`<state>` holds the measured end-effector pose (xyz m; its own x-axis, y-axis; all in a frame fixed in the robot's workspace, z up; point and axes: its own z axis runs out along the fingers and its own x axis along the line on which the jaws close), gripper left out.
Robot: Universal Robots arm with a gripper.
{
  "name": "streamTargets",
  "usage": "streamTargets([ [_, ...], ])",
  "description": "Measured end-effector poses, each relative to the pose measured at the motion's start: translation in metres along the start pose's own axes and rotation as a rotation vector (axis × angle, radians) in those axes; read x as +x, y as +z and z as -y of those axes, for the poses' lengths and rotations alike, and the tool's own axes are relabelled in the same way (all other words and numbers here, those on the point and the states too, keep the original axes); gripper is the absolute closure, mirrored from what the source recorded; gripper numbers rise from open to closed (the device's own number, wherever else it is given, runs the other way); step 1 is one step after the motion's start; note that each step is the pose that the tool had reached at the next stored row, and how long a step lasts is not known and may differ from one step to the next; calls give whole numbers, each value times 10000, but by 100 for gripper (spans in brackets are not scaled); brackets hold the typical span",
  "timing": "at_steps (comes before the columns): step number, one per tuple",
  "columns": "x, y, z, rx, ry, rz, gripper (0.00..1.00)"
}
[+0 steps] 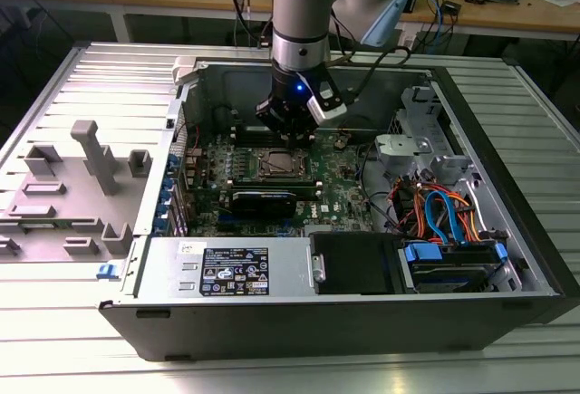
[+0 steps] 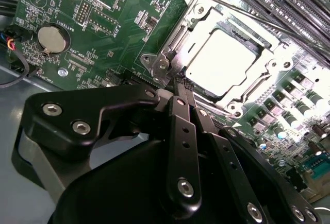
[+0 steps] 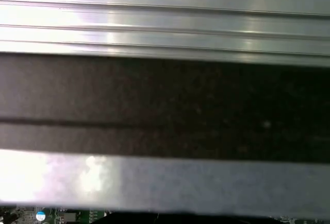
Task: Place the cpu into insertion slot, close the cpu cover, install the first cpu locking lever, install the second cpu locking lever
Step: 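Install the second cpu locking lever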
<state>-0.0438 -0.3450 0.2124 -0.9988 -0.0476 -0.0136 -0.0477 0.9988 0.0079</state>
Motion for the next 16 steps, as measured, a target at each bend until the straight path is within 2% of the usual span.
streamTargets([
  [10,0,-65,25,1,0,0,89],
  [16,-1,-143,29,2,-1,0,89],
])
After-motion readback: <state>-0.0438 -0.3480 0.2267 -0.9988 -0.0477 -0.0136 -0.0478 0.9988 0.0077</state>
